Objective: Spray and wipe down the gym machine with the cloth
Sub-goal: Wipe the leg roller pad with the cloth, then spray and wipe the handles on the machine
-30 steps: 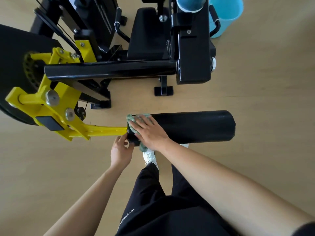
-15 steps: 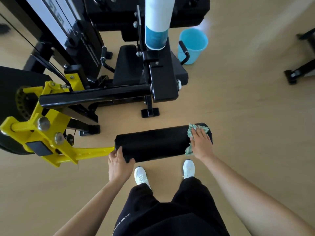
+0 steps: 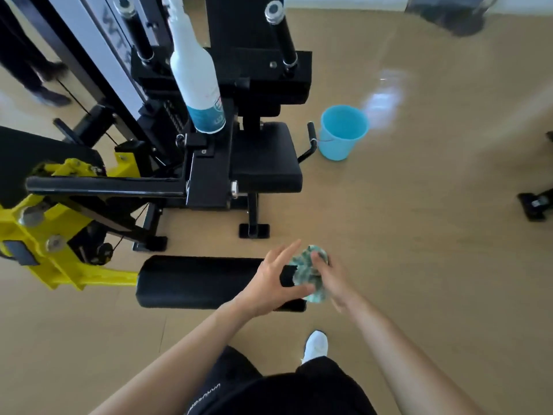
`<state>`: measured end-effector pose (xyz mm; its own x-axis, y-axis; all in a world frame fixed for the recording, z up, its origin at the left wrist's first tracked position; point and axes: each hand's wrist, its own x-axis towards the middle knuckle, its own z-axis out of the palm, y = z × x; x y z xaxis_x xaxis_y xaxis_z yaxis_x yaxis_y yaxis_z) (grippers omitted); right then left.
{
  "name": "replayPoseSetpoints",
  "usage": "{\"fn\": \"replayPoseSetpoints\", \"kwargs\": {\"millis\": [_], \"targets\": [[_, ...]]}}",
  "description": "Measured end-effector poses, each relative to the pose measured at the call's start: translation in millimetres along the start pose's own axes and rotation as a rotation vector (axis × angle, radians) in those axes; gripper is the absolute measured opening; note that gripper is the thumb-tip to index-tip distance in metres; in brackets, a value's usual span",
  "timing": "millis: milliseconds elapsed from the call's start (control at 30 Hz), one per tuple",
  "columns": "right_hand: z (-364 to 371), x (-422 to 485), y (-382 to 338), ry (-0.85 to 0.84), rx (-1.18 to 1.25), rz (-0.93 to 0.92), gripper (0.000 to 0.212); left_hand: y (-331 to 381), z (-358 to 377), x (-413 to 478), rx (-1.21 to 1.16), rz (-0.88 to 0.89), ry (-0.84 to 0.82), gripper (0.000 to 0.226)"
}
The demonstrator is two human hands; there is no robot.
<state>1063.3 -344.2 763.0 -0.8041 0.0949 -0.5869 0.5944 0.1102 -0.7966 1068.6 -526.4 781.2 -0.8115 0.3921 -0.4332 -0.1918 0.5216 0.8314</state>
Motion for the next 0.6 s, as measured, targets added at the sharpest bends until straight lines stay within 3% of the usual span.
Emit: {"fn": "replayPoseSetpoints", "kwargs": {"millis": [100, 233, 333, 400, 467, 600], "targets": [[-6.9, -15.4, -35.4, -0.235, 0.116, -0.04, 0.026, 31.3, 16.7, 3.3, -0.079, 0.074, 0.095, 0.098], [-16.4, -11.6, -80.3, -0.488, 0.163, -0.037, 0.043, 52.8, -1.3, 4.1, -0.103, 0.14, 0.379, 0.059], [-16.0, -0.1, -126.7, -0.622, -0.127, -0.152, 0.035, 65.7, -31.8, 2.6, -0.18, 0.137, 0.59, 0.054], [-7.7, 14.2, -162.9, -0.551, -0.333, -0.333, 0.023, 73.5, -57.7, 5.6, -0.175, 0.119, 0.754, 0.056], [7.7, 31.2, -200.3, -0.41, -0.386, -0.463, 0.02, 76.9, -85.4, 11.6, -0.178, 0.101, 0.903, 0.052], [55.1, 53.6, -280.6, -0.287, -0.319, -0.662, 0.057, 77.9, -130.1, 23.0, -0.34, 0.051, 1.093, 0.028]]}}
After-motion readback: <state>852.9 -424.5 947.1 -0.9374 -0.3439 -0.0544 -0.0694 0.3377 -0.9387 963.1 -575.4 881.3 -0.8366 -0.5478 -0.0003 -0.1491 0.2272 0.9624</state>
